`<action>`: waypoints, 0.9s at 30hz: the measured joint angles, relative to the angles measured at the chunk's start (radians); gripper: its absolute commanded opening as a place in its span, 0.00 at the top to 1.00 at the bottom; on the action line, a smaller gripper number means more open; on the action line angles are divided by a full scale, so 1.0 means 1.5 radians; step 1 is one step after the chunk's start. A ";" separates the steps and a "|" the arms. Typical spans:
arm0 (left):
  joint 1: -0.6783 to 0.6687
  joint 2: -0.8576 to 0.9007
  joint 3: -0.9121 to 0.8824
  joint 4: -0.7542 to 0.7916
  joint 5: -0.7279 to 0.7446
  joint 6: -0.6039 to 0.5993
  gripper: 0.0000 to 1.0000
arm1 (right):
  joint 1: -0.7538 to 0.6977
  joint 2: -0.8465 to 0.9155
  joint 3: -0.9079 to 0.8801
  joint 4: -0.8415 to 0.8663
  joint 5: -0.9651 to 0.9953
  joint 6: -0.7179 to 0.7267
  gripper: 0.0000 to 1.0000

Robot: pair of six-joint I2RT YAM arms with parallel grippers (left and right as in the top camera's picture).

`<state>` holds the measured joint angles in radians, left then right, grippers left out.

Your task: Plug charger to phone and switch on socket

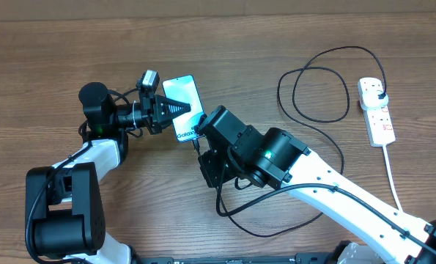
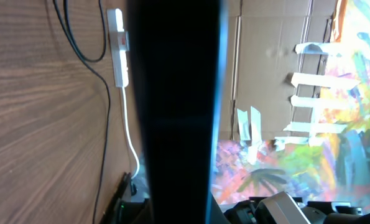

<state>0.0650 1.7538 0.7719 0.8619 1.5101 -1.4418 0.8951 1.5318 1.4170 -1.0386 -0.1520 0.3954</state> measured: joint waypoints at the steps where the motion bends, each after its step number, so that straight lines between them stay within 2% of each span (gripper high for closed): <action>1: -0.001 0.000 0.001 0.001 -0.002 0.004 0.96 | 0.001 0.000 0.000 0.002 0.005 0.000 0.96; 7: -0.019 0.000 0.004 0.002 0.010 0.017 0.96 | 0.000 0.000 -0.002 0.026 0.035 -0.003 0.63; 11: -0.026 0.000 0.004 0.002 0.020 0.019 0.96 | -0.002 -0.001 -0.002 0.025 0.045 -0.001 0.56; 19: -0.021 0.000 0.004 0.002 -0.008 0.019 0.96 | 0.009 -0.001 -0.002 0.033 0.036 -0.002 0.56; 20: -0.021 0.000 0.004 0.002 -0.012 0.019 0.96 | 0.015 0.000 -0.002 0.037 0.036 -0.002 0.59; 23: -0.021 0.000 0.004 0.002 -0.019 0.018 0.96 | 0.030 0.006 -0.002 0.048 0.042 0.000 0.78; 27: -0.019 0.000 0.004 0.002 -0.016 0.019 0.96 | 0.032 0.030 -0.002 0.048 0.080 0.004 0.85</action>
<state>0.0372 1.7538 0.7780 0.8642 1.4857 -1.4139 0.9436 1.5761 1.4136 -0.9661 -0.0315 0.4007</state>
